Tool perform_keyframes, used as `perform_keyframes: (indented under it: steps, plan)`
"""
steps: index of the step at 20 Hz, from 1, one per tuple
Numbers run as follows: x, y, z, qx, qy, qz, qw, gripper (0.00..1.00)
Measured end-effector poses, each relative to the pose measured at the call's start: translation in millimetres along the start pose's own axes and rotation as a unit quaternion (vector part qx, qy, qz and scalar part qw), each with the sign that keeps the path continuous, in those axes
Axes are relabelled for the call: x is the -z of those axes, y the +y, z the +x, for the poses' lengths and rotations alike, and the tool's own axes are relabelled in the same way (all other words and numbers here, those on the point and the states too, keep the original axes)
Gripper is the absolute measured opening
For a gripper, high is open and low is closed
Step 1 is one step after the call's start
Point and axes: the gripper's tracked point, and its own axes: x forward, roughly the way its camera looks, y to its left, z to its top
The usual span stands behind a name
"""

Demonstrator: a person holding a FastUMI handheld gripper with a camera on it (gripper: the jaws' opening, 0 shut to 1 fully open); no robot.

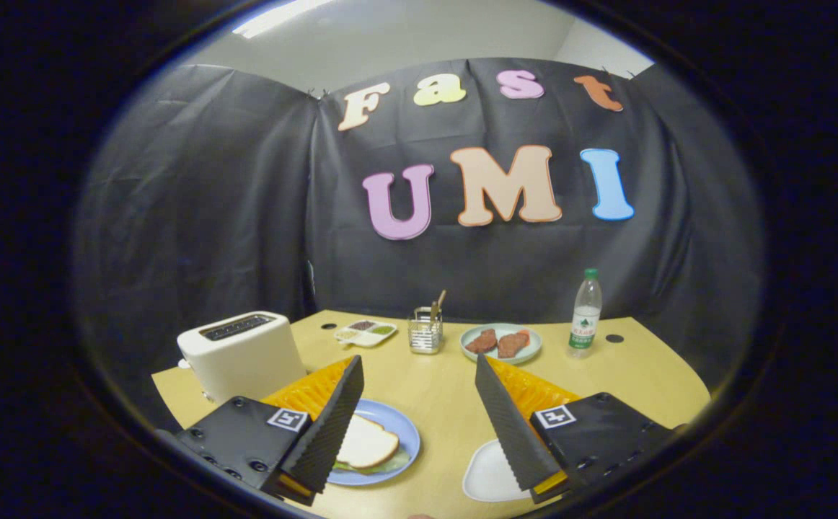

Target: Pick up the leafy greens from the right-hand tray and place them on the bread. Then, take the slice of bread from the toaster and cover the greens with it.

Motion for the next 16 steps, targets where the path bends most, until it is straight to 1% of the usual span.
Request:
perform_keyframes:
  steps: [3,6,9,12,16]
  plan:
    - [-19,-10,-4,0.007,-0.033,0.003,0.999,0.98]
    - [-29,-25,-10,0.024,-0.059,-0.004,0.998,0.98]
    - [-20,-38,-16,0.049,-0.065,-0.016,0.997,0.98]
    - [-7,-38,-18,0.042,-0.059,-0.015,0.997,0.98]
    - [7,-48,-23,0.046,-0.054,-0.013,0.997,0.98]
